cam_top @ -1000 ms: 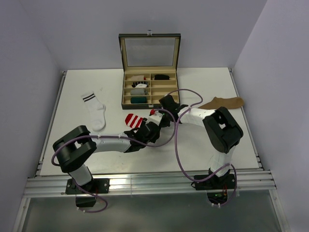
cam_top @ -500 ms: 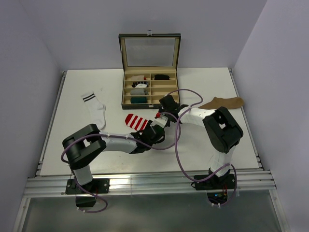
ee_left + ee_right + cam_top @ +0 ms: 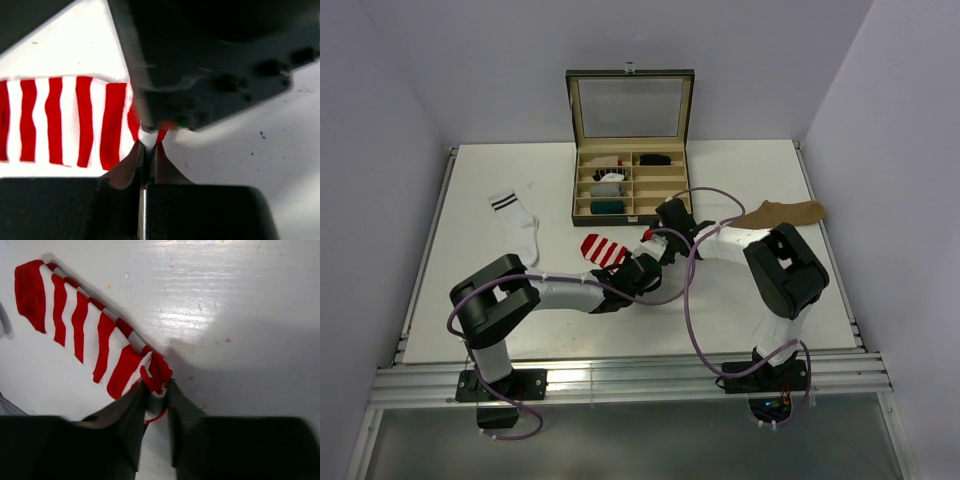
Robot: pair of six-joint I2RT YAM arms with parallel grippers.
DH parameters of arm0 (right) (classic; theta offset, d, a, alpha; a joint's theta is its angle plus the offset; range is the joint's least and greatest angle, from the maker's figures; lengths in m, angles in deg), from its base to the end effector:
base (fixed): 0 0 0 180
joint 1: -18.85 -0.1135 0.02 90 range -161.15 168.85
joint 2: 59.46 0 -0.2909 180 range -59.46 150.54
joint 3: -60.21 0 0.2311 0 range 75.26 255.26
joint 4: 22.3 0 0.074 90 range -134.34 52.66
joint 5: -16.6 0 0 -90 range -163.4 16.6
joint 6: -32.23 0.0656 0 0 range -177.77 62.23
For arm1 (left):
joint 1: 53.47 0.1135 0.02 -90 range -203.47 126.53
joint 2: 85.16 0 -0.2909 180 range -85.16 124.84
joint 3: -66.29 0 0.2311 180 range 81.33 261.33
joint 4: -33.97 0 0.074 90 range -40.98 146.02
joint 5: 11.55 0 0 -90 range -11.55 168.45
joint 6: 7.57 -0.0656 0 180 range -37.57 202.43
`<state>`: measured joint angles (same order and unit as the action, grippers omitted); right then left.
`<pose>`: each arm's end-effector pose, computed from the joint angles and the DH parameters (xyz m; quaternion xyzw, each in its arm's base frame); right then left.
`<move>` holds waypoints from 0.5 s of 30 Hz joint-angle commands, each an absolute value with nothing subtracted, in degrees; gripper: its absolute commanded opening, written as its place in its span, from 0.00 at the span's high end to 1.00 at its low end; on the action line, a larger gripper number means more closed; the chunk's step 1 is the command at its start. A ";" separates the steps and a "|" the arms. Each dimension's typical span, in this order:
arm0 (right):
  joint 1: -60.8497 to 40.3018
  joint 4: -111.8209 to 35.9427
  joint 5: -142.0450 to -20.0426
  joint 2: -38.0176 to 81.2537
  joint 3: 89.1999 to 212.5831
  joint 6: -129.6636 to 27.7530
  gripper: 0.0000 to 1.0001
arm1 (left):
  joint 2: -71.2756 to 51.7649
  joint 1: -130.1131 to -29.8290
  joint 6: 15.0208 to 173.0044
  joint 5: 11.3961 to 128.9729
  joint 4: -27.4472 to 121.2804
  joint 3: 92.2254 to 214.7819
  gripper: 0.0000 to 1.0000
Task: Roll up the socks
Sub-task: Roll the sock at the center of the board.
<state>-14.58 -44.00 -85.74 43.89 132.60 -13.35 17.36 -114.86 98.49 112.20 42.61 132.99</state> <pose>0.3003 0.2150 0.1679 0.0559 0.9409 0.2792 0.1836 0.2054 -0.3005 0.1722 0.2363 0.8575 -0.0229 0.4564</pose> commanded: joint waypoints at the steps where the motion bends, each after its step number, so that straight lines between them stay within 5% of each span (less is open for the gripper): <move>1: -13.84 -40.35 -87.20 38.81 128.79 -12.77 0.66 | 13.02 -112.01 101.32 104.92 44.19 131.96 0.99; 10: -12.35 -32.52 -83.86 31.95 122.37 -9.26 0.45 | 8.35 -98.75 109.93 77.94 43.83 129.32 0.99; 15: -12.26 -28.30 -84.21 30.98 120.00 -8.03 0.42 | 11.25 -92.77 114.94 67.21 43.05 128.80 0.99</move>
<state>-12.70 -33.27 -85.22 33.20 121.21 -9.24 10.06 -94.75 109.87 78.54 44.03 129.69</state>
